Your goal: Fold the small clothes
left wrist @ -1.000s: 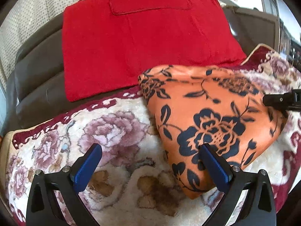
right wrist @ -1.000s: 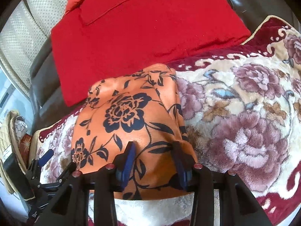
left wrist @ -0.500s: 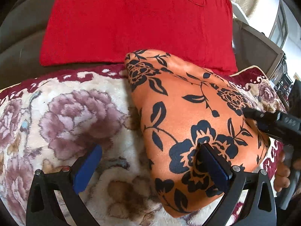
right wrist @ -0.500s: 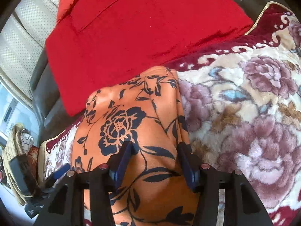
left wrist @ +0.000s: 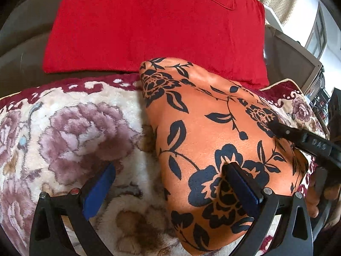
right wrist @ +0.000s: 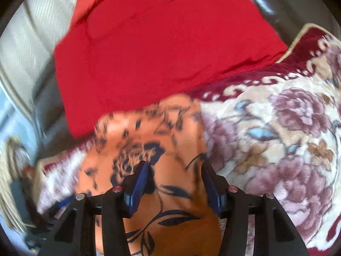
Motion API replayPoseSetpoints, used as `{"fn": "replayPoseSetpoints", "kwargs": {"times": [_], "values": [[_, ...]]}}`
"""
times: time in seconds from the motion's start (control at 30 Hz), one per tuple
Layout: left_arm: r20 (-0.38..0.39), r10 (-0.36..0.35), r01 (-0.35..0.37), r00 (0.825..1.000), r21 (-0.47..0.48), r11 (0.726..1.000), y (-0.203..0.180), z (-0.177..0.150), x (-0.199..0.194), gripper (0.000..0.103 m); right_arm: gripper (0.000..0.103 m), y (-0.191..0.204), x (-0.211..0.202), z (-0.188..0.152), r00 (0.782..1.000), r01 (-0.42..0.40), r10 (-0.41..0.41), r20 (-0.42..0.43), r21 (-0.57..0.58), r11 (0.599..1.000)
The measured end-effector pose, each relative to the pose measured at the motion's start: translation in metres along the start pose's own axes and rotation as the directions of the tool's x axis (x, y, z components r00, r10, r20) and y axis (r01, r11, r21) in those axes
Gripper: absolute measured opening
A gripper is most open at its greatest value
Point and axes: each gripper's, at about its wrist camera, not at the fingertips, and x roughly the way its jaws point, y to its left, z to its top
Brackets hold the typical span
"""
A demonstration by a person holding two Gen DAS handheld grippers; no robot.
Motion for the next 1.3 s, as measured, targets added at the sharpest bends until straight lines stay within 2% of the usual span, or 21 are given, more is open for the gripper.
{"fn": "replayPoseSetpoints", "kwargs": {"times": [0.13,0.4,0.93,1.1,1.2,1.3], "values": [[0.005,-0.004,0.004,1.000,-0.006,1.000,0.000,-0.002,0.000,0.103,0.056,0.020,0.001,-0.005,0.995,0.095,-0.092,0.030,-0.095,0.991],[0.009,-0.003,0.003,1.000,-0.008,1.000,0.000,-0.001,0.000,0.103,0.056,0.029,0.001,-0.008,0.985,0.168,-0.159,0.061,-0.168,0.971],[0.004,-0.003,0.003,1.000,-0.009,1.000,0.000,0.000,0.002,0.103,0.056,0.037,0.000,-0.010,0.976,0.212,-0.200,0.082,-0.197,0.957],[-0.006,-0.049,0.049,0.999,-0.059,0.997,0.008,0.009,-0.001,0.103,0.056,0.034,0.000,-0.009,0.982,0.187,-0.176,0.075,-0.186,0.965],[0.004,-0.077,0.078,0.997,-0.091,0.993,0.014,0.013,-0.002,0.103,0.056,0.020,-0.004,-0.003,0.995,0.092,-0.086,0.057,-0.134,0.987],[0.000,-0.115,0.114,0.993,-0.130,0.985,0.019,0.016,0.001,0.103,0.056,0.001,-0.014,0.003,0.995,-0.003,0.007,0.098,-0.044,0.999]]}}
